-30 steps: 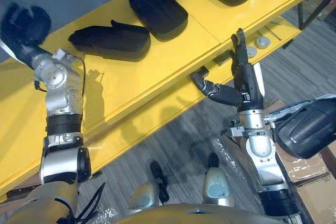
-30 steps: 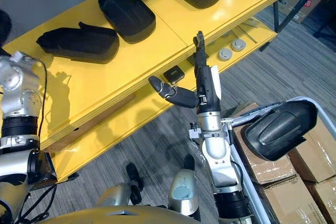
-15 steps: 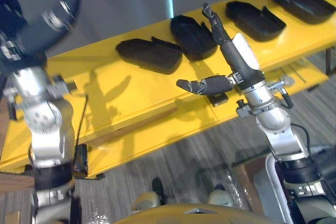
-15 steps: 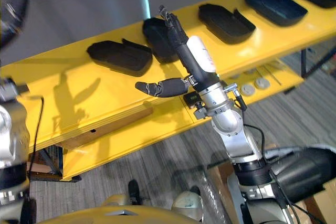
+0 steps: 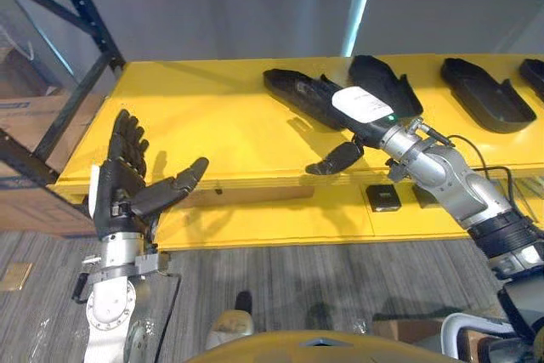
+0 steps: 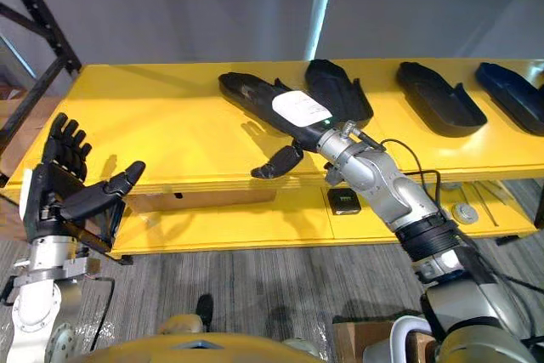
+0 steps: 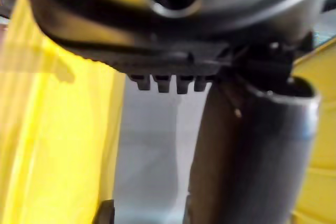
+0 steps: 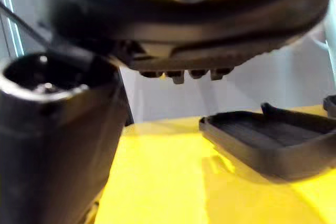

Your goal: Walk over and take three plastic housings, then place them on the shelf

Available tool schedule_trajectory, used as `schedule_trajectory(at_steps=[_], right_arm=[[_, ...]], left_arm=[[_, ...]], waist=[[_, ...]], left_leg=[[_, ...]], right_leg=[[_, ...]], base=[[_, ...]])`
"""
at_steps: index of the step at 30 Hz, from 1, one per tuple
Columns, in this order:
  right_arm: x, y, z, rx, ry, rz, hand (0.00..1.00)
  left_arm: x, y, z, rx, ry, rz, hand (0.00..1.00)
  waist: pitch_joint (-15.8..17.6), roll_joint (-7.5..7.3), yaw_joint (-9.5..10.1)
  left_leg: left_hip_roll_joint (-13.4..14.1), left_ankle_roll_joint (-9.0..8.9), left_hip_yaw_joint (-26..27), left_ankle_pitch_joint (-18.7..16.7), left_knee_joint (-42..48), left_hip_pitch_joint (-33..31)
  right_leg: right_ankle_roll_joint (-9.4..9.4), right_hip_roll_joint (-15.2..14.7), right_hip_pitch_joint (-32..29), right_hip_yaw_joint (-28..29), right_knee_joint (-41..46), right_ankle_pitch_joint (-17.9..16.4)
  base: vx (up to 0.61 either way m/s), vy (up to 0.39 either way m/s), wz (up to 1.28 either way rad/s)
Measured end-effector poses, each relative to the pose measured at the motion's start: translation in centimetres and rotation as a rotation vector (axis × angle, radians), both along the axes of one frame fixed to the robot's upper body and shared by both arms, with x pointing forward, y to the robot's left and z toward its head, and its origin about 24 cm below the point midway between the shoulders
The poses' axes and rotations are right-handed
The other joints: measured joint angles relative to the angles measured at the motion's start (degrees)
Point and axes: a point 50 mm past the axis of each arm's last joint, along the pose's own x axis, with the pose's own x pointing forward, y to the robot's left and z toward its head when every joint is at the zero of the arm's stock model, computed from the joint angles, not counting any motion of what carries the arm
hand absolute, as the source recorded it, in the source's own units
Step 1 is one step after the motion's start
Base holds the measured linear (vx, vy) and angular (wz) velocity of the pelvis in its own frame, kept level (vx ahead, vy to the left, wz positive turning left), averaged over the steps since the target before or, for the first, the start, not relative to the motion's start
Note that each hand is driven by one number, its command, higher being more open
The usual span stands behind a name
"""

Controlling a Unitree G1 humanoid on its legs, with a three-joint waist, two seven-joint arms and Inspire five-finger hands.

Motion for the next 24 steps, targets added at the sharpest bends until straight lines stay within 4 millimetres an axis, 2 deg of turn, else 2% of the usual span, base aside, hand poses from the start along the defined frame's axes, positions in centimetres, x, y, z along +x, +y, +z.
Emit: schedule_trajectory(at_steps=[4, 9, 14, 23, 24], right_arm=[[1.5, -2.0, 0.6, -0.109, -0.004, -0.083, 1.00], [2.4, -2.9, 1.6, -0.162, -0.014, -0.128, 1.00], [3.0, -4.0, 1.6, -0.168, 0.001, -0.201, 1.00], [3.3, -5.8, 0.6, -0.103, 0.203, -0.332, 1.00], [3.3, -6.2, 0.5, -0.079, 0.239, -0.358, 0.00]], left_arm=[[-0.5, 0.0, -1.0, -0.053, 0.037, 0.000, 1.00], [-0.6, -0.2, -1.3, -0.099, 0.042, -0.013, 1.00], [-0.4, -1.2, -1.6, -0.150, 0.042, -0.063, 1.00], [-0.3, -2.0, -1.9, -0.180, 0.062, -0.111, 1.00], [-0.2, -2.0, -1.9, -0.181, 0.062, -0.111, 1.00]], waist=[[0.04, 0.00, 0.27], [0.22, -0.28, 1.26], [0.80, -0.44, 1.84], [2.68, 0.08, 1.67], [2.89, 0.10, 1.71]], left_leg=[[0.10, 0.12, -0.13, 0.73, -0.01, -1.08], [0.07, 0.54, -0.13, 1.07, -0.01, -1.15], [0.03, 0.52, -0.21, 1.09, -0.04, -1.33], [0.06, 0.48, -0.21, 1.24, -0.05, -1.37], [0.05, 0.48, -0.21, 1.24, -0.05, -1.38]], right_leg=[[0.04, 0.05, -0.17, -1.31, -0.07, 0.03], [0.08, 0.02, -0.22, -1.35, -0.07, 0.06], [0.07, 0.00, -0.34, -1.45, -0.05, 0.06], [0.05, -0.03, -0.49, -1.41, 0.14, 0.04], [0.05, -0.04, -0.50, -1.41, 0.15, 0.04]], base=[[-0.04, -0.008, 0.16], [0.00, -0.002, 0.01], [0.00, 0.000, 0.00], [0.00, 0.000, 0.00], [0.00, 0.000, 0.00]])
